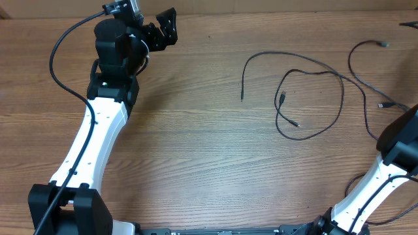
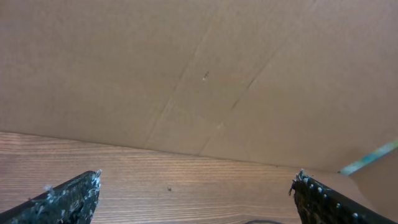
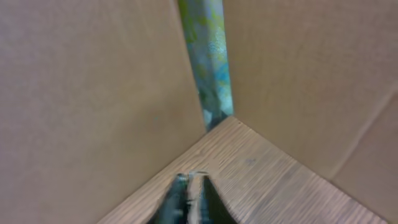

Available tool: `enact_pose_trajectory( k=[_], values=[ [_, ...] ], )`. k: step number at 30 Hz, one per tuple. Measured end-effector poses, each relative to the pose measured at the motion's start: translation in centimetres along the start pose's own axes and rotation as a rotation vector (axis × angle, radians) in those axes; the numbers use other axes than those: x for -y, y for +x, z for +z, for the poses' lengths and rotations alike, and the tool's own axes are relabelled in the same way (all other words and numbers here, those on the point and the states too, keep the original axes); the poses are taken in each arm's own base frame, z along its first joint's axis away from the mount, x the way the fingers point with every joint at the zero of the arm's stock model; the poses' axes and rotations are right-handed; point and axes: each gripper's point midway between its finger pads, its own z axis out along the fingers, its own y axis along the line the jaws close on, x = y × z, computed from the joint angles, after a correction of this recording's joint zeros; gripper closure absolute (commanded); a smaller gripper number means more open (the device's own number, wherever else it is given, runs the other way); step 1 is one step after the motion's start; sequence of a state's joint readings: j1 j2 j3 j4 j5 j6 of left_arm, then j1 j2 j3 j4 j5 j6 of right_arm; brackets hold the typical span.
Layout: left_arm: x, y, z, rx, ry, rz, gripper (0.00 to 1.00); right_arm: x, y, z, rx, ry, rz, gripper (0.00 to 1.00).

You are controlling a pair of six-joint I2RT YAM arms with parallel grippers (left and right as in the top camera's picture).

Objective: Untangle cables

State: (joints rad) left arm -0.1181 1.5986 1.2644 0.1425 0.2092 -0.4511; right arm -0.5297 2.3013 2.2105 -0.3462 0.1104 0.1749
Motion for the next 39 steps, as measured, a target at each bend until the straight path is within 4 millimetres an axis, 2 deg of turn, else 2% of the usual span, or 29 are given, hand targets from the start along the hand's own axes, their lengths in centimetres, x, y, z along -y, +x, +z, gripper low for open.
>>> enact_pose_trajectory(
  k=[4, 6, 7, 11, 17, 25, 31, 39],
  values=[
    [0.0, 0.0, 0.0, 0.000, 0.000, -0.014, 0.00, 0.9, 1.4, -0.1, -0.054, 0.043, -0.011, 0.17],
    [0.0, 0.0, 0.0, -0.001, 0.000, -0.018, 0.00, 1.3, 2.6, -0.2, -0.104, 0.064, -0.016, 0.03],
    [0.0, 0.0, 0.0, -0.001, 0.001, -0.018, 0.00, 1.6, 3.5, -0.3, -0.143, 0.076, -0.028, 0.00],
    [0.1, 0.3, 0.0, -0.013, 0.008, -0.020, 0.00, 2.6, 6.3, -1.0, -0.259, 0.121, -0.037, 0.00],
    [0.3, 0.4, 0.0, -0.019, 0.021, -0.020, 0.00, 5.6, 10.6, -3.3, -0.443, 0.279, -0.028, 0.00],
    [0.4, 0.4, 0.0, -0.021, 0.025, -0.019, 0.00, 8.2, 14.5, -6.9, -0.611, 0.462, 0.075, 0.00],
    [0.4, 0.5, 0.0, -0.022, 0.026, 0.014, 0.00, 9.8, 17.5, -11.4, -0.773, 0.621, 0.135, 0.00],
    [0.4, 0.5, 0.0, -0.024, 0.027, 0.063, 0.00, 12.6, 18.9, -17.1, -0.899, 0.866, 0.114, 0.00]
  ],
)
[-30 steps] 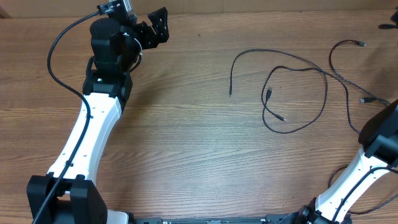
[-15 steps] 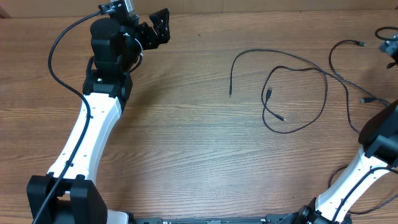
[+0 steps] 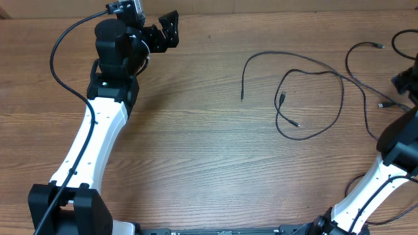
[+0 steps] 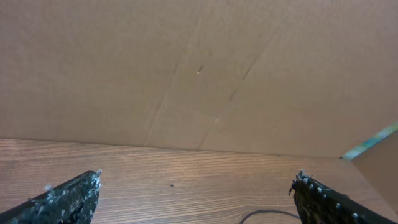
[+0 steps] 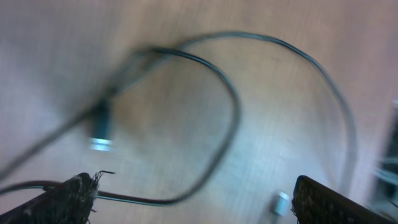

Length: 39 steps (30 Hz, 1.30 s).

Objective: Untangle cables

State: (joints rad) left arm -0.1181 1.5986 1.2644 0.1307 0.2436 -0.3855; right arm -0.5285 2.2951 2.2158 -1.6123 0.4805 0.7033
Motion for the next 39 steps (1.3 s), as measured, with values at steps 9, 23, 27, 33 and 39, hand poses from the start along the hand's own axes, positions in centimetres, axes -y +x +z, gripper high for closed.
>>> enact_pose_trajectory(
  k=[9, 23, 27, 33, 39],
  values=[
    [0.0, 0.1, 0.0, -0.002, 0.000, 0.022, 0.00, 3.0, -0.1, -1.6, 0.039, 0.084, 0.078, 0.00],
    [0.0, 0.1, 0.0, -0.003, 0.000, 0.022, 0.00, 19.6, -0.8, -13.9, 0.291, -0.103, 0.448, 0.00],
    [0.0, 0.1, 0.0, -0.003, -0.001, 0.022, 0.01, 21.4, 1.6, -9.8, 0.178, -0.001, 0.476, 0.00],
    [0.0, 0.1, 0.0, -0.003, 0.000, 0.023, 0.00, 19.8, 4.5, -4.2, 0.053, 0.081, 0.445, 0.00],
    [0.0, 0.1, 0.0, -0.003, 0.000, 0.023, 0.00, 18.7, 6.4, -1.1, 0.000, 0.101, 0.429, 0.00]
  ],
)
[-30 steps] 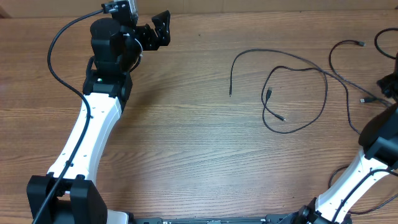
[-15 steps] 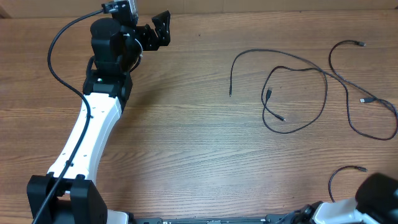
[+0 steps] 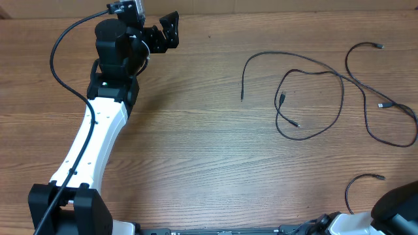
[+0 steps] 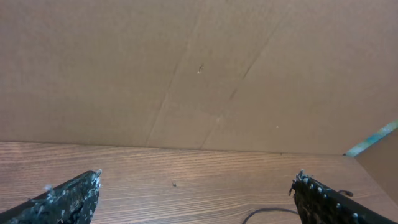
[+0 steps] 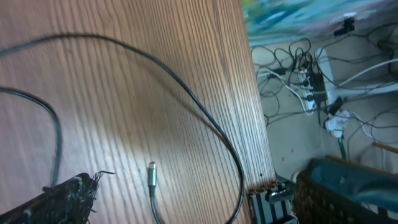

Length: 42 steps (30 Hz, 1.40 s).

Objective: Untangle cables

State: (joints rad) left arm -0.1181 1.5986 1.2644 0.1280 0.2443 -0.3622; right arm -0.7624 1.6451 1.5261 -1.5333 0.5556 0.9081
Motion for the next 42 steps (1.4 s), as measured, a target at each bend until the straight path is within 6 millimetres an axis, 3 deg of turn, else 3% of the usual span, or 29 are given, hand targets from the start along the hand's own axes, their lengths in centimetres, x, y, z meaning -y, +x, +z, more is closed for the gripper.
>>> enact_pose_trajectory(
  k=[7, 19, 22, 32, 42],
  values=[
    [0.0, 0.0, 0.0, 0.000, 0.000, 0.000, 0.00, -0.4, 1.7, 1.5, -0.036, -0.019, -0.018, 0.00],
    [0.0, 0.0, 0.0, 0.000, 0.000, 0.000, 0.00, 0.7, 1.6, 0.4, -0.039, -0.067, -0.030, 0.00],
    [0.0, 0.0, 0.0, 0.000, 0.000, 0.000, 0.00, 1.4, 1.6, 1.6, -0.072, -0.053, -0.003, 0.00],
    [-0.1, 0.0, 0.0, 0.001, -0.005, 0.000, 0.01, 3.3, 3.2, 9.7, -0.266, -0.111, 0.147, 0.00],
    [-0.2, 0.0, 0.0, 0.003, -0.009, 0.000, 0.00, -0.7, -1.1, 9.9, -0.113, -0.327, 0.088, 0.00]
  ],
)
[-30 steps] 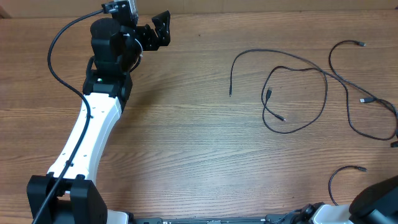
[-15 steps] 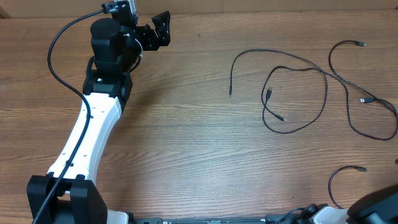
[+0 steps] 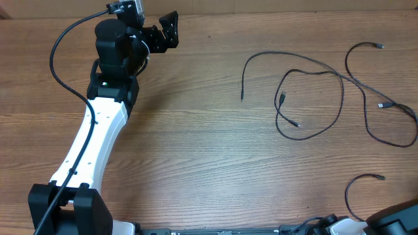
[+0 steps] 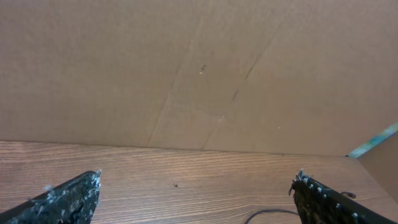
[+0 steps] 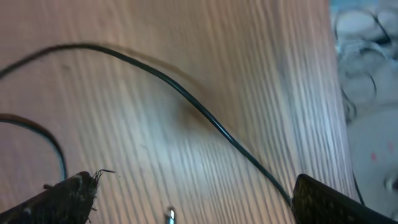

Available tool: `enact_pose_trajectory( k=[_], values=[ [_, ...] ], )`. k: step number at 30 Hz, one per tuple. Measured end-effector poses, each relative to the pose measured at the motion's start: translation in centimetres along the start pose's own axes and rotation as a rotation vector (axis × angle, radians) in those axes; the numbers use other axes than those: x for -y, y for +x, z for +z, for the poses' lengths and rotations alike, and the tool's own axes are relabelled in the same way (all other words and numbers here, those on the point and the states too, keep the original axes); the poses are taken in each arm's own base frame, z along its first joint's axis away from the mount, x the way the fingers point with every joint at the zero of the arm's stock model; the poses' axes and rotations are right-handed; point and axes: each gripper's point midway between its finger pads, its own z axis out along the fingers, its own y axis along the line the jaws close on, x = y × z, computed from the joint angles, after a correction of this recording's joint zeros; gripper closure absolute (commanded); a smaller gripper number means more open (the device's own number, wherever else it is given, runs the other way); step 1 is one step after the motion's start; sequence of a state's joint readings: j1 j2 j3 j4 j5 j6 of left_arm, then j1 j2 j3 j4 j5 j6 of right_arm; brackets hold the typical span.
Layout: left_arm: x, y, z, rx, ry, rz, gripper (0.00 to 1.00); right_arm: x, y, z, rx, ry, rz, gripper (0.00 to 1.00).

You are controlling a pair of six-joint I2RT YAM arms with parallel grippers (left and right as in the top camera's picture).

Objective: Untangle cables

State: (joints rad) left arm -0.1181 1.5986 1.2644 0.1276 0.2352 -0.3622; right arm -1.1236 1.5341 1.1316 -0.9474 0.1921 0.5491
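Observation:
Several thin black cables lie on the right half of the wooden table (image 3: pixel 196 150). A long cable (image 3: pixel 307 62) runs from a free end at centre to a loop at the far right. A looped cable (image 3: pixel 341 98) crosses it. A short cable (image 3: pixel 356 183) lies apart at the front right. My left gripper (image 3: pixel 168 29) is open at the back left, far from the cables; in its wrist view the gripper (image 4: pixel 199 199) faces a cardboard wall. My right gripper (image 5: pixel 193 199) is open above one cable strand (image 5: pixel 205 115) and a connector (image 5: pixel 169 215).
A cardboard wall (image 4: pixel 199 68) stands along the table's back edge. The white left arm (image 3: pixel 91 143) reaches across the left side. Only a bit of the right arm (image 3: pixel 395 222) shows at the front right corner. The table's right edge (image 5: pixel 333 93) is close to my right gripper.
The right arm has sunk further out of the overhead view at the front right corner. Its wrist view has shifted a little over the same strand. The left arm and the cables have not moved.
At first my right gripper was shut, facing the cardboard corner at the far right. Then it was open over the cables there. After that the arm stood at the front right corner, open over a strand by the table's edge, as now. The left gripper stayed open throughout.

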Motion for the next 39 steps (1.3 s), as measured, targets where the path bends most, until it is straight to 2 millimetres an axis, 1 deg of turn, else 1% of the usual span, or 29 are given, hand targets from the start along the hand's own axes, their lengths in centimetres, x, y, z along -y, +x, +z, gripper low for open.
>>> enact_pose_trajectory(
  k=[5, 14, 17, 24, 32, 39],
  values=[
    [0.0, 0.0, 0.0, 0.000, 0.000, 0.000, 0.01, 0.0, -0.4, 0.0, 0.016, 0.003, -0.064, 0.00],
    [-0.3, -0.1, 0.0, 0.007, -0.019, 0.000, 0.00, 1.2, -1.3, 0.2, 0.053, 0.066, -0.086, 0.00],
    [-0.4, -0.1, 0.0, 0.008, -0.022, 0.000, 0.00, 1.5, -1.2, 1.2, 0.034, 0.088, -0.086, 0.00],
    [-0.5, -0.2, 0.0, 0.011, -0.029, 0.000, 0.00, 1.5, -0.7, 4.1, -0.013, 0.125, -0.112, 0.00],
    [-0.7, -0.3, 0.0, 0.016, -0.042, 0.000, 0.00, 1.2, -0.7, 5.6, -0.024, 0.134, -0.134, 0.00],
    [-0.7, -0.3, 0.0, 0.016, -0.043, 0.000, 0.00, 1.0, -0.9, 6.2, -0.023, 0.133, -0.141, 0.00]
  ],
)
